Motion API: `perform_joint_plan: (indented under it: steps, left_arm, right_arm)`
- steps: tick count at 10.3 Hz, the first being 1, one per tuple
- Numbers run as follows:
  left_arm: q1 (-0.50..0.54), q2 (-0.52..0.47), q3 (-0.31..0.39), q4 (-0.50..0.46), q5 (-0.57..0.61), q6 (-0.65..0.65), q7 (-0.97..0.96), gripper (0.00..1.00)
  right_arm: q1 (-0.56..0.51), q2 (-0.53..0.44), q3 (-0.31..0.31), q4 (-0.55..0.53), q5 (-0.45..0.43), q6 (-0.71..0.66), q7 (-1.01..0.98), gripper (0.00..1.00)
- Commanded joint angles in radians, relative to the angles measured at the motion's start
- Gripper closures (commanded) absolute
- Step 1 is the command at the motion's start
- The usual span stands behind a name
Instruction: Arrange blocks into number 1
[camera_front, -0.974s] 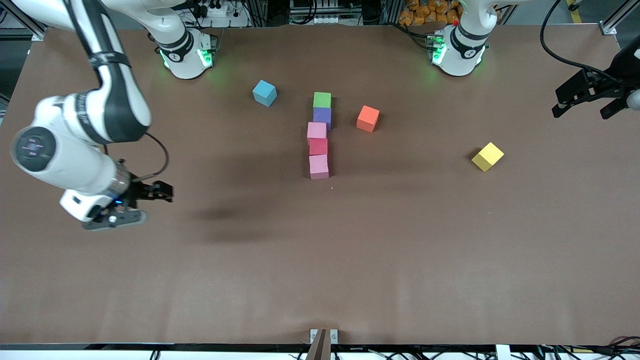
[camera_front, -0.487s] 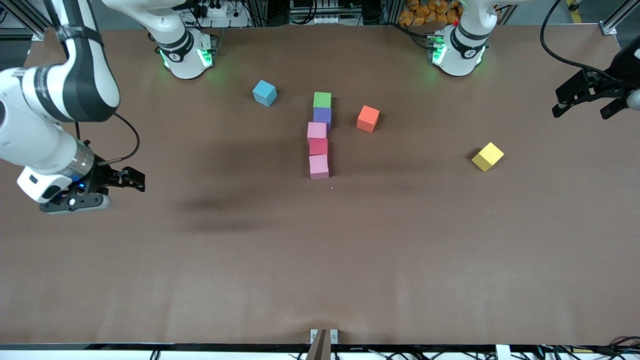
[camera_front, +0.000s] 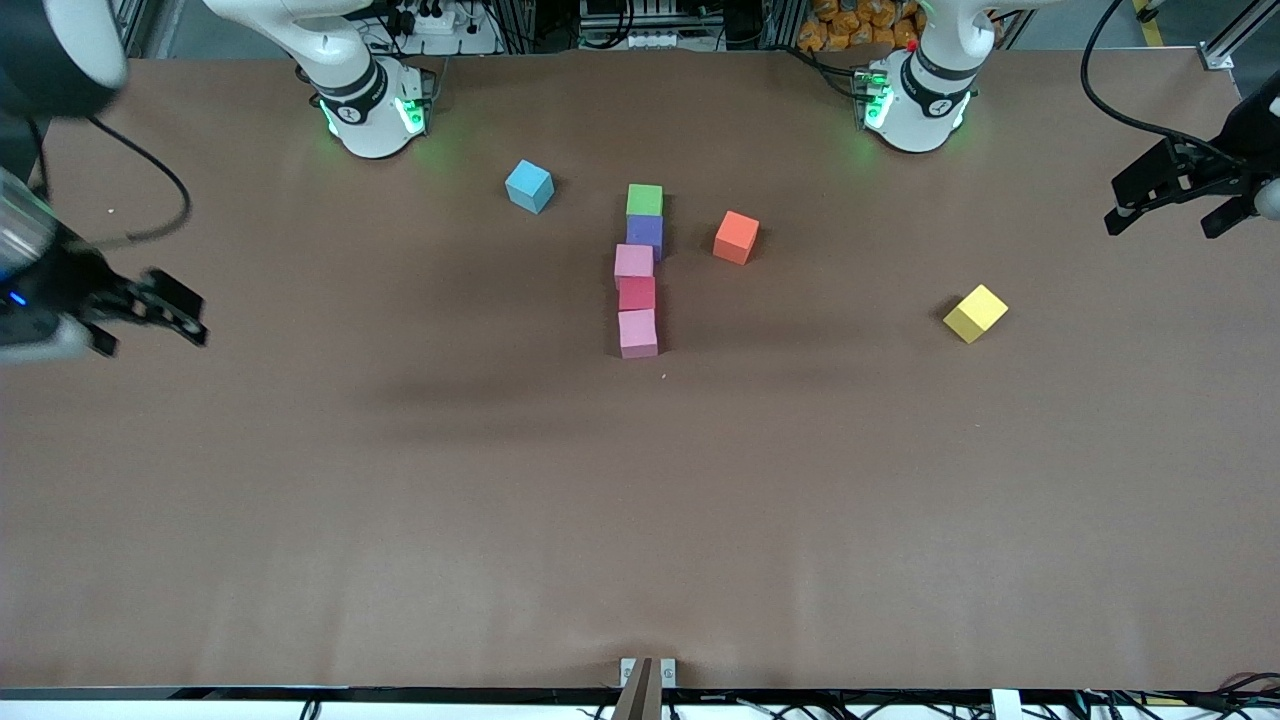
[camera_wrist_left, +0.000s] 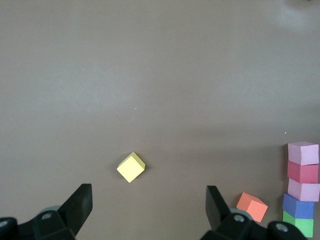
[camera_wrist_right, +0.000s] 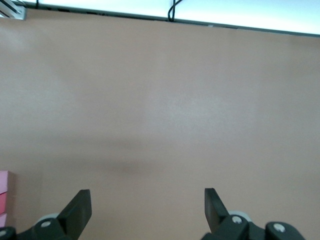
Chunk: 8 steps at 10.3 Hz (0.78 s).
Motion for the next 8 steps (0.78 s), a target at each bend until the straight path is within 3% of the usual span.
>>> perform_joint_plan:
  steps: [1,3,8]
  left_arm:
    - [0.001,0.002,0.004,0.018,-0.012,-0.022,0.016,0.0]
    - [0.001,0.002,0.004,0.018,-0.012,-0.022,0.016,0.0]
    - [0.001,0.002,0.004,0.018,-0.012,-0.022,0.016,0.0]
  right_arm:
    - [-0.008,-0.025,-0.008,0.105,0.011,-0.134,0.005,0.0]
    - [-0.005,-0.023,-0.036,0.141,0.009,-0.199,-0.008,0.0]
    - [-0.003,-0.02,-0.039,0.141,-0.008,-0.205,-0.009,0.0]
